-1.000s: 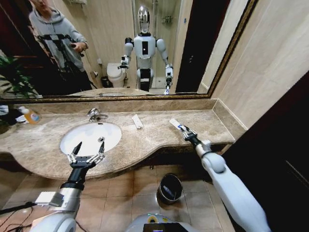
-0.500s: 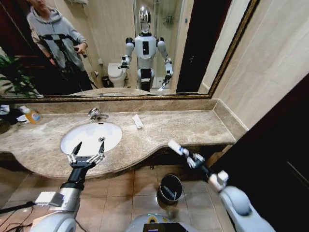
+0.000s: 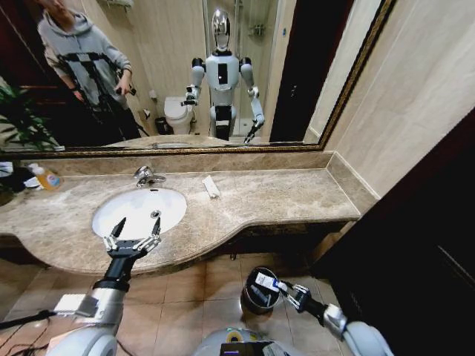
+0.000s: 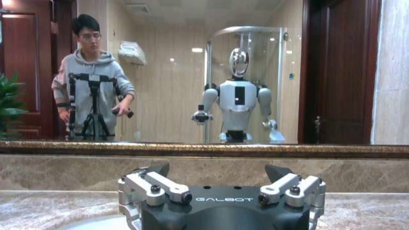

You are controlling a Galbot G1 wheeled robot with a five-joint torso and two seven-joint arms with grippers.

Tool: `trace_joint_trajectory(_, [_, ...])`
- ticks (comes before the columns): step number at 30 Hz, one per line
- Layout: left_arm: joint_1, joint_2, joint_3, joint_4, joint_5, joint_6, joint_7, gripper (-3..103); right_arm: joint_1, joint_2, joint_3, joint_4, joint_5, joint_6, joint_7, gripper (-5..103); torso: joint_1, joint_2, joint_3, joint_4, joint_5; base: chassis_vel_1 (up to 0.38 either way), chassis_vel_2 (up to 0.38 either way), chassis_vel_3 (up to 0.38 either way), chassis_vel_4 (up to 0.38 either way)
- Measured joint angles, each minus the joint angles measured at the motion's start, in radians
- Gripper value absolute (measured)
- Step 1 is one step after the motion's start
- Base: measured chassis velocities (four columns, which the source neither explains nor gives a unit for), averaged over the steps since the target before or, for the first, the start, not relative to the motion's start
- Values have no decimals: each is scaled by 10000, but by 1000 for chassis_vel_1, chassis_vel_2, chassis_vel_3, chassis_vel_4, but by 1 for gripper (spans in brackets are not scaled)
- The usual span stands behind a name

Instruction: Pick up the trash from the sink and place it in the trash bin.

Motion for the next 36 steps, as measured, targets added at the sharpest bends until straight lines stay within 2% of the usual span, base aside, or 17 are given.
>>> trace_joint_trajectory(1, [0,0,0,0,0,0,-1,100,497,86,-212,-496,-652,-95,295,25,0,-1,0,1,1,0,0,0,0])
trace_joint_trajectory(2, [0,0,0,0,0,0,-1,100,497,86,-212,-496,-652,-95,295,25,0,-1,0,1,1,0,0,0,0])
trace_joint_trajectory(5, [0,0,0,0,0,0,0,100,1453,218,-644,-1593,-1674,-277,604,25,1,-1,0,2,1,0,0,0,0])
trace_joint_trajectory(11, [0,0,0,0,0,0,0,100,2125,128,-1305,-2675,-1951,-457,887,25,1,-1,0,-1,0,0,0,0,0])
trace_joint_trajectory(19, [0,0,0,0,0,0,0,100,3126,212,-1952,-4355,-2978,2,1257,25,1,0,0,-1,0,0,0,0,0])
trace_joint_trajectory(29, [0,0,0,-1,0,0,0,100,3859,494,-2312,-5655,-3232,281,1443,25,0,-1,0,-1,0,0,0,0,0])
trace_joint_trajectory(30, [0,0,0,0,0,0,0,100,3884,508,-2344,-5698,-3270,297,1466,22,1,-1,0,-1,0,0,0,0,0])
trace_joint_trajectory(33, [0,0,0,0,0,0,-1,100,3911,523,-2396,-5737,-3284,302,1479,25,0,0,0,-1,1,0,0,0,0])
trace_joint_trajectory(36, [0,0,0,0,-1,0,0,100,3943,532,-2430,-5756,-3232,293,1483,41,0,0,0,-1,0,0,0,0,0])
